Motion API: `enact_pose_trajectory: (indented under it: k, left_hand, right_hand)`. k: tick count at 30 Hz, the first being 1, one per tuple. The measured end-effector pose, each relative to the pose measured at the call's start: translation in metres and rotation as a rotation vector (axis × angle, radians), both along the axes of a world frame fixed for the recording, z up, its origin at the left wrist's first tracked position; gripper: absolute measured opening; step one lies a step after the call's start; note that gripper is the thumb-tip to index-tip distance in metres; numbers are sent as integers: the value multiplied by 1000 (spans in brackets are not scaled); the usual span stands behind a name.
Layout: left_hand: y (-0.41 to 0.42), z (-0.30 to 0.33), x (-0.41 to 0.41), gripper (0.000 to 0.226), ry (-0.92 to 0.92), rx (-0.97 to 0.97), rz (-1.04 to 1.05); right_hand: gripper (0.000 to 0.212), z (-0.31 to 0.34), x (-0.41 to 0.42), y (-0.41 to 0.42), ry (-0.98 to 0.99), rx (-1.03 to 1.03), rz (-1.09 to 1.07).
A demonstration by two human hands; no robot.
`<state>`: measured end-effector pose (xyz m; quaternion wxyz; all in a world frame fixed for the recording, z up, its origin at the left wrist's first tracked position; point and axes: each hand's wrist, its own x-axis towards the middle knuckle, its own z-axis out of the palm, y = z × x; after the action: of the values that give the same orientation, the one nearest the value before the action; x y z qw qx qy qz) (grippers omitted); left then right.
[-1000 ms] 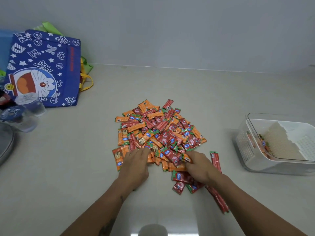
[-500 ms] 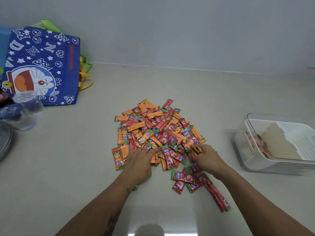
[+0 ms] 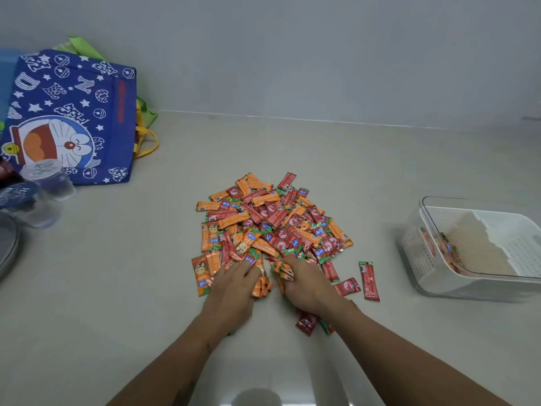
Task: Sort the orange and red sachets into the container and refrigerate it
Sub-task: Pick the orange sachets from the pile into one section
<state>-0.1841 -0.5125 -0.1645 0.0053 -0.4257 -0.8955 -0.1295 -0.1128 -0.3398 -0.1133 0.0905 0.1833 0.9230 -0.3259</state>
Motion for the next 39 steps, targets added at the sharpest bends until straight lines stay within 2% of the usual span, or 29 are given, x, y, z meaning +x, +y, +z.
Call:
enact_pose_trajectory:
  k: [2,5,8,13,17,22,25,29,31,34,36,39]
  left_hand:
    - [-3,-1,0,45,-36,31,9]
    - [-6,-2,0,44,-86,57,21]
    - [-4,-2,0,42,-102,72,8]
    - [-3,-3,2,43,-158,117,-45]
    - [-5,-1,-1,52,-212,94,-51]
    - [-6,1,-4,48,-283,72,-39]
    - [-1,6,-8,45,-335,113,11]
    - [5,9,-14,40,-365,149,78]
    - [9,11,-16,41,-335,122,76]
    - [14,14,-19,55,-206,1,-43]
    - [16,13,-20,64,-120,-88,-91]
    - [17,13,-18,60,-86,-120,-56]
  right_hand:
    - [39,-4,2,0,-45,101,-7]
    - [47,-14,7,2,-85,218,-20]
    - [49,-18,10,0,-99,356,-6]
    - [49,-20,8,-1,-95,390,25]
    - [36,-20,11,9,-138,316,-18]
    - [12,-10,14,18,12,242,-116]
    - [12,-7,7,16,86,130,-145]
    - [15,-12,1,11,6,-2,-127]
    - [18,-18,-1,6,-38,34,-102]
    - [29,-26,-1,0,-26,230,-46]
    - [25,-27,-1,-1,-12,288,-26]
    - [15,-25,4,3,-44,306,-8]
